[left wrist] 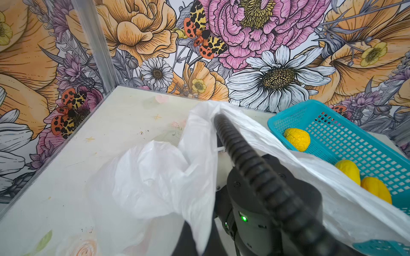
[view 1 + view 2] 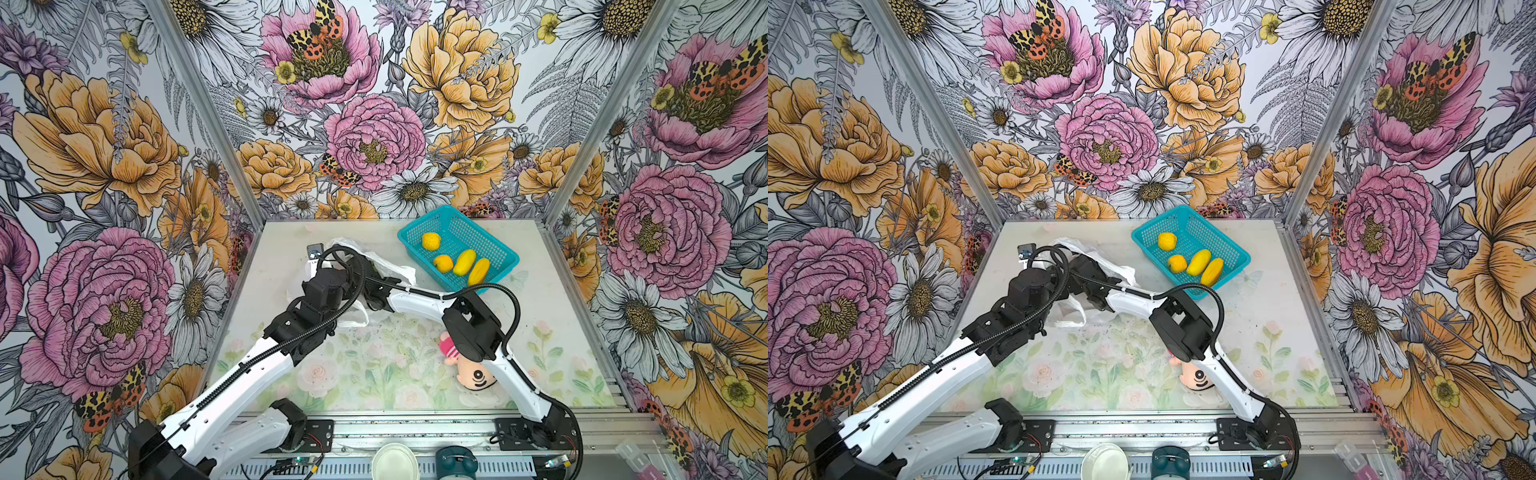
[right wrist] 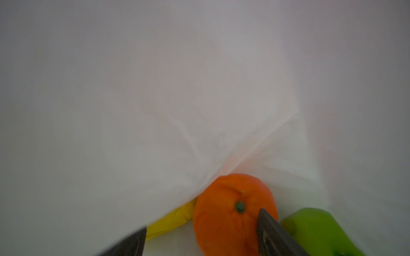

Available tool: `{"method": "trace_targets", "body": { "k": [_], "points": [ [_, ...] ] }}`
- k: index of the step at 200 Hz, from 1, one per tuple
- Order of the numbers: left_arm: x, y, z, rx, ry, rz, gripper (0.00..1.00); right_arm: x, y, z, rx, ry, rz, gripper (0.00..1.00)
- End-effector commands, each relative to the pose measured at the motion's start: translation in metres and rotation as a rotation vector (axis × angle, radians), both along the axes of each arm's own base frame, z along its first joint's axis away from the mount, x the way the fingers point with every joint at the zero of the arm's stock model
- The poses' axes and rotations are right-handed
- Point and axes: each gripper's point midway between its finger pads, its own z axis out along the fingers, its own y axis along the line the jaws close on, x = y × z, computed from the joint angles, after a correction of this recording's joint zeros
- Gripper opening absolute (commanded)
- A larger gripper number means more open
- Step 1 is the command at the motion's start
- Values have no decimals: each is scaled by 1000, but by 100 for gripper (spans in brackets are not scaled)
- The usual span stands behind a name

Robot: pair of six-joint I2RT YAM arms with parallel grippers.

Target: Untie the knot of the plastic bag and take out the fruit

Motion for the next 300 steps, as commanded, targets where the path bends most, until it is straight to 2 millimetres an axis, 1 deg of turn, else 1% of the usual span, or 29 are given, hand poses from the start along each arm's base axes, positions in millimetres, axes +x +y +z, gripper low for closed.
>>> {"method": "trace_targets", "body": {
  "k": [1, 12, 41, 54, 64, 82, 99, 138, 176, 206, 211, 216, 228, 231, 234, 237, 238, 240, 251, 259, 263, 265, 266, 284, 285, 288, 293, 300],
  "points": [
    [-3, -4, 1, -20, 1, -27, 0, 6, -18, -35, -67, 107, -67, 79],
    [-3, -4, 1, -21, 0, -27, 0, 7, -19, -45, -61, 143, -64, 78],
    [-3, -5, 0, -20, 3, -29, 0, 8, -18, -47, -51, 164, -52, 74],
    [-3, -5, 1, -22, 1, -31, 0, 10, -22, -49, -52, 177, -67, 71],
    [-3, -5, 2, -23, 0, -32, 0, 11, -26, -51, -59, 190, -81, 72],
    [-4, -4, 3, -27, -6, -30, 0, 14, -35, -50, -96, 177, -115, 75],
    [-5, -3, 4, -27, -7, -30, 0, 16, -42, -49, -125, 166, -139, 76],
    [-4, -4, 2, -22, -2, -29, 0, 20, -37, -48, -135, 168, -114, 76],
    [-4, -3, 3, -22, -4, -26, 0, 20, -34, -49, -120, 186, -98, 62],
    [-3, -4, 2, -18, -2, -26, 0, 18, -34, -45, -116, 186, -89, 53],
    [-3, -3, 2, -18, -3, -25, 0, 17, -33, -41, -112, 184, -86, 52],
    [-3, -3, 2, -16, -3, -23, 0, 16, -34, -42, -116, 186, -83, 50],
    [-3, -2, 1, -12, -2, -18, 0, 13, -32, -34, -104, 183, -66, 47],
    [-3, -2, 1, -11, -2, -16, 0, 11, -32, -35, -108, 185, -61, 46],
    [-3, -1, 2, -10, -3, -14, 0, 11, -31, -29, -98, 177, -53, 45],
    [-3, -1, 1, -10, -3, -12, 0, 9, -31, -26, -93, 175, -47, 45],
    [-4, -1, 1, -10, -2, -12, 0, 8, -32, -29, -97, 180, -45, 45],
    [-3, 0, 1, -8, -2, -10, 0, 7, -31, -26, -92, 174, -40, 45],
    [-3, 1, 0, -4, -1, -2, 0, -2, -31, -19, -75, 158, -15, 44],
    [-3, 2, 0, -3, 1, 5, 0, -8, -31, -8, -48, 136, 4, 43],
    [-3, 2, 0, -1, 2, 6, 0, -12, -32, -6, -38, 129, 15, 43],
    [-3, 3, -1, 1, 3, 7, 0, -13, -31, 0, -25, 119, 20, 43],
    [-3, 3, -1, 0, 3, 8, 0, -15, -31, -1, -25, 119, 22, 43],
    [-1, 5, -3, 7, 9, 20, 0, -33, -37, 22, 55, 75, 69, 42],
    [-1, 5, -3, 8, 10, 20, 0, -35, -37, 21, 57, 75, 72, 42],
    [0, 6, -4, 9, 11, 25, 0, -37, -37, 29, 77, 60, 80, 42],
    [0, 7, -5, 13, 14, 29, 0, -44, -41, 29, 88, 58, 92, 41],
    [1, 8, -6, 18, 18, 36, 0, -51, -44, 38, 116, 38, 107, 39]
  ]
}}
